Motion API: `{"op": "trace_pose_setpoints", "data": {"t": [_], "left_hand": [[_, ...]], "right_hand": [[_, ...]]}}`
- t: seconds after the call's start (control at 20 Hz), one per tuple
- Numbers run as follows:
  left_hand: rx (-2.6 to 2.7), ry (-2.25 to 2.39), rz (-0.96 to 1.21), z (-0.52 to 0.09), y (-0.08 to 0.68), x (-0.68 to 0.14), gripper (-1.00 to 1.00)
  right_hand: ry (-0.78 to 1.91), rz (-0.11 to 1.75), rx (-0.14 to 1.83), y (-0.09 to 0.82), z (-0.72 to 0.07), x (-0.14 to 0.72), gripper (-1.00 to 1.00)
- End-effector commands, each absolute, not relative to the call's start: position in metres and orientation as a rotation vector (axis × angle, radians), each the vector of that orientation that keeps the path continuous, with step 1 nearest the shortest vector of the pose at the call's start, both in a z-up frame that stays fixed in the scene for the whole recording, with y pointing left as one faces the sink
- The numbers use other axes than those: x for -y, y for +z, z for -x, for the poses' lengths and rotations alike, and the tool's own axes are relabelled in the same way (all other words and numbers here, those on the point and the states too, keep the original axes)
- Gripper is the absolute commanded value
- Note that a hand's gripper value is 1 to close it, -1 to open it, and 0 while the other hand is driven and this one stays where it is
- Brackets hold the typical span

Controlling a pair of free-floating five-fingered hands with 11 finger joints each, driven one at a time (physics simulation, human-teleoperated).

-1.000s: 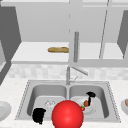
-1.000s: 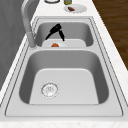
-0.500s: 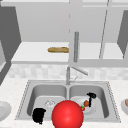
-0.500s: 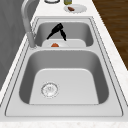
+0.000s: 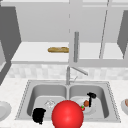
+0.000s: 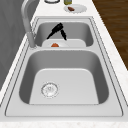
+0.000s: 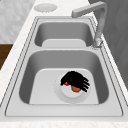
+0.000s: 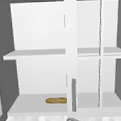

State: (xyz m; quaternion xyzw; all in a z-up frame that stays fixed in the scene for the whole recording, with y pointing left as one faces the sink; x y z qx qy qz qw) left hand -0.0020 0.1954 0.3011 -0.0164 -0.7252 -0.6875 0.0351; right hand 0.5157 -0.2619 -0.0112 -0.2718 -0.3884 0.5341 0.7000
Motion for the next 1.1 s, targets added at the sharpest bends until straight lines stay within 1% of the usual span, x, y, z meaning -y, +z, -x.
{"op": "trace_pose_setpoints", "data": {"t": [0.0, 0.3, 0.8, 1.05], "left_hand": [[2.229, -2.113, 0.050, 0.002, 0.301, -0.195, 0.00], [2.229, -2.113, 0.050, 0.002, 0.301, -0.195, 0.00], [2.229, -2.113, 0.050, 0.002, 0.301, -0.195, 0.00], [2.229, -2.113, 0.050, 0.002, 0.301, -0.195, 0.00]], "right_hand": [[1.189, 0.620, 0.889, -0.006, -0.514, 0.261, -1.00], [1.179, 0.625, 0.890, 0.002, -0.501, 0.262, -1.00], [1.181, 0.616, 0.878, 0.001, -0.504, 0.262, -1.00], [1.176, 0.625, 0.890, 0.008, -0.491, 0.266, -1.00]]}}
